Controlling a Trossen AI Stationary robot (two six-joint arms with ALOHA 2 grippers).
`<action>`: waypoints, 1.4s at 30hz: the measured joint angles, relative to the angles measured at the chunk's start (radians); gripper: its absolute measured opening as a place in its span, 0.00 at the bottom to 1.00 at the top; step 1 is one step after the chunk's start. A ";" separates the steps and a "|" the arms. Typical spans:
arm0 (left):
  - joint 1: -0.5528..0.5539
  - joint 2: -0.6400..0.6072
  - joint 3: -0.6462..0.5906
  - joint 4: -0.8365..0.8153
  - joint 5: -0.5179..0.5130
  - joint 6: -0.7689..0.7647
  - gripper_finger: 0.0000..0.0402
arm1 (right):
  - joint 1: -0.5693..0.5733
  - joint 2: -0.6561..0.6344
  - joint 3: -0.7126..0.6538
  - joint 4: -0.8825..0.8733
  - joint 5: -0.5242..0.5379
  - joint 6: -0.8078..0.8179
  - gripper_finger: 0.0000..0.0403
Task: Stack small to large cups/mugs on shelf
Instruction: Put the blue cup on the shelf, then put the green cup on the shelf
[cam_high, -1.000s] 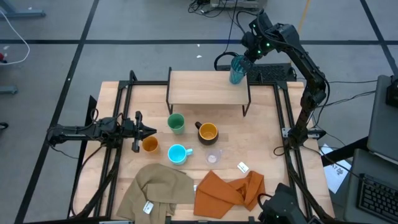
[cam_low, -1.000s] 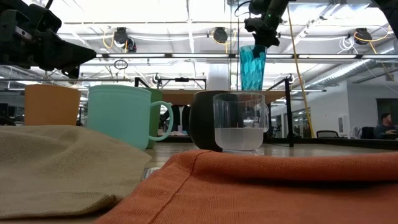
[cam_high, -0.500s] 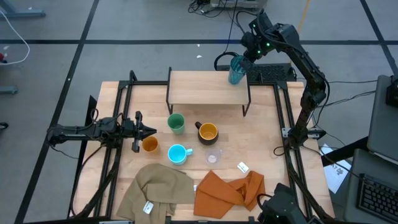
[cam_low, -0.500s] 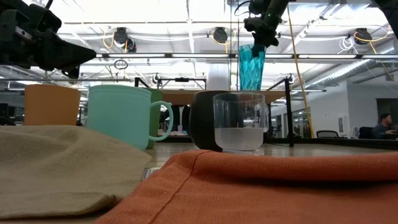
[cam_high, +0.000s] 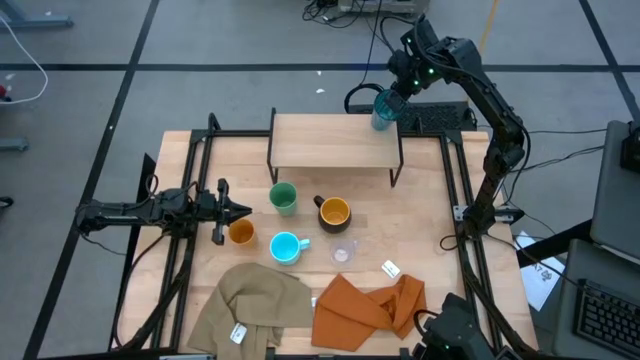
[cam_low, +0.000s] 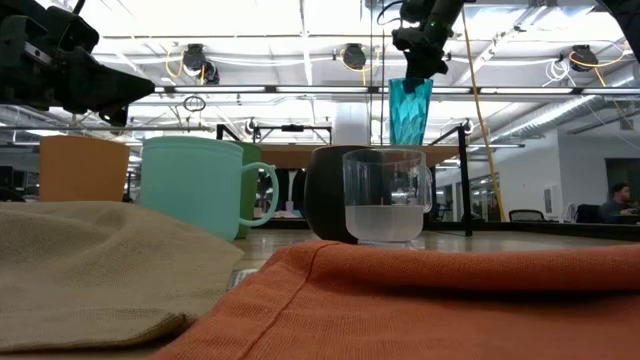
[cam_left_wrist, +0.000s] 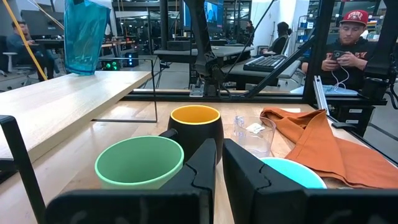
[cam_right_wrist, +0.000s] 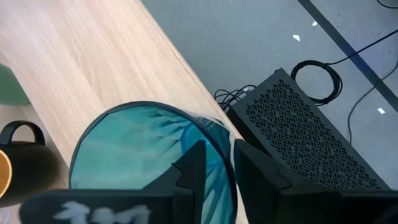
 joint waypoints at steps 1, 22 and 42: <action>0.000 0.000 0.000 0.000 0.000 0.000 0.08 | 0.000 0.000 0.000 0.001 0.000 0.000 0.19; 0.000 0.000 0.000 0.000 0.000 -0.006 0.08 | -0.010 0.000 0.000 0.053 0.002 -0.008 0.18; 0.000 0.000 0.000 -0.001 0.002 -0.024 0.08 | -0.031 0.037 -0.001 0.062 0.003 -0.022 0.18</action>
